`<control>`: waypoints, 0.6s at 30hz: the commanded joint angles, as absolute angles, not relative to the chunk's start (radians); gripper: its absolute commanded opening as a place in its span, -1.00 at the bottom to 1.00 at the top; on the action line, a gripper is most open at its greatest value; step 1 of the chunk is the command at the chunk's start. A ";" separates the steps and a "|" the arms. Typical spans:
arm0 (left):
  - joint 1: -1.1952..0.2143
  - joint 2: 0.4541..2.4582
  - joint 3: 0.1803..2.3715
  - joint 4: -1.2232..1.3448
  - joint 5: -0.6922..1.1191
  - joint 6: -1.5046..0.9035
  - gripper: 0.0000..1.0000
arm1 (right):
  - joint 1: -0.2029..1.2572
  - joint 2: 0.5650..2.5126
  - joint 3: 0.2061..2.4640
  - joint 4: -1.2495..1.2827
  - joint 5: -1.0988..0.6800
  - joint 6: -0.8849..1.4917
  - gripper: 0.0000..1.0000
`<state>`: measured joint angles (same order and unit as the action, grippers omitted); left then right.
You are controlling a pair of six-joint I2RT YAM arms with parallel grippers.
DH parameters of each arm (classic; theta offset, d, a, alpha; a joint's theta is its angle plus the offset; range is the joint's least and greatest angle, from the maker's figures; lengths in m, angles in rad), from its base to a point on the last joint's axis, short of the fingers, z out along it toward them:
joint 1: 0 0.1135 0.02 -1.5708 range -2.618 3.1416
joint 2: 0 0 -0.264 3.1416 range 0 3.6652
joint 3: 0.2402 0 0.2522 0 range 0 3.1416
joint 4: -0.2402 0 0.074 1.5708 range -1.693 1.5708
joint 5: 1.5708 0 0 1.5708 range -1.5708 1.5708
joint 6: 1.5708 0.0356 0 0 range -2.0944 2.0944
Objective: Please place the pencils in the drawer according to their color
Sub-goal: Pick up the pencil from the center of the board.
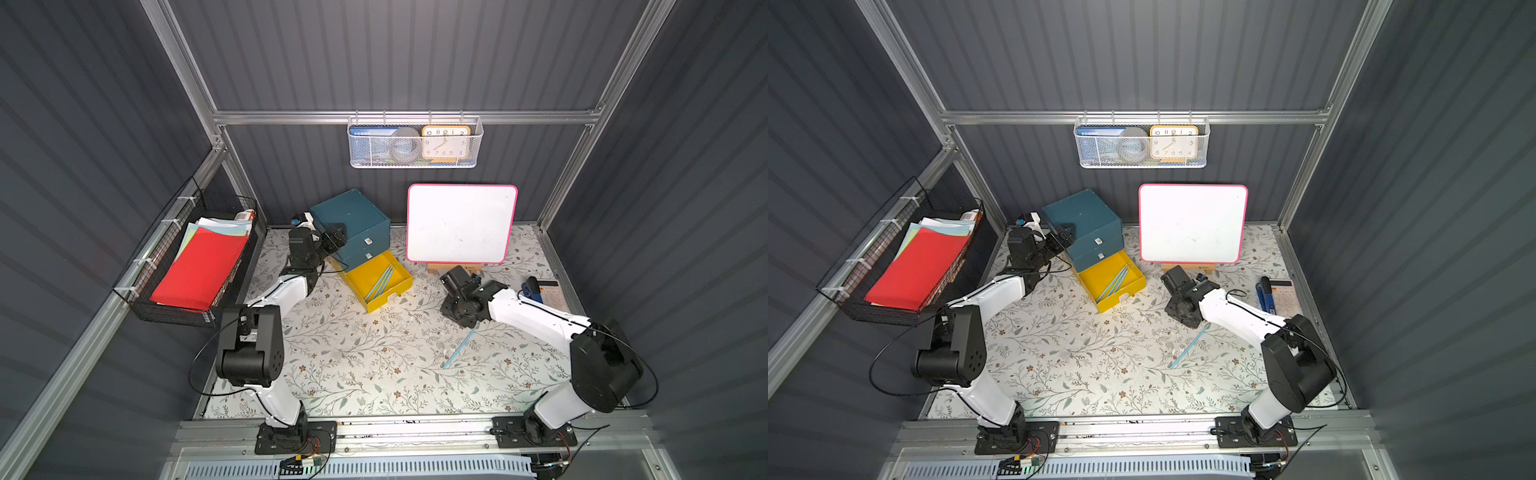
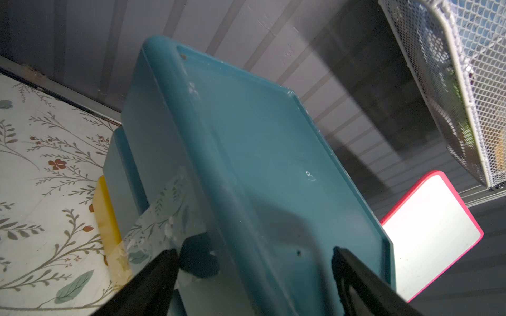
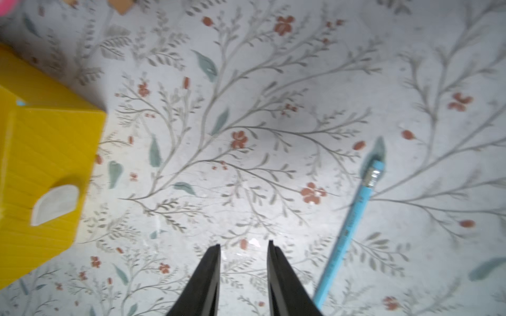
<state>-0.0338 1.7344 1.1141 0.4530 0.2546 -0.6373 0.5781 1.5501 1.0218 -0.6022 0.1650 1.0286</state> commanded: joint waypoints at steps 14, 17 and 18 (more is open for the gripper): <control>-0.042 1.721 1.098 0.434 0.296 -0.621 0.84 | 0.474 1.577 0.895 -0.632 0.159 1.040 -0.31; -0.042 1.721 1.101 0.431 0.296 -0.619 0.84 | 0.469 1.589 0.880 -0.624 0.153 1.040 -0.31; -0.041 1.723 1.101 0.430 0.295 -0.619 0.84 | 0.467 1.591 0.876 -0.620 0.153 1.039 -0.31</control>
<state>-0.0338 1.7344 1.1122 0.4564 0.2546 -0.6376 0.4717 1.5826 0.8913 -0.6186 0.1589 1.0355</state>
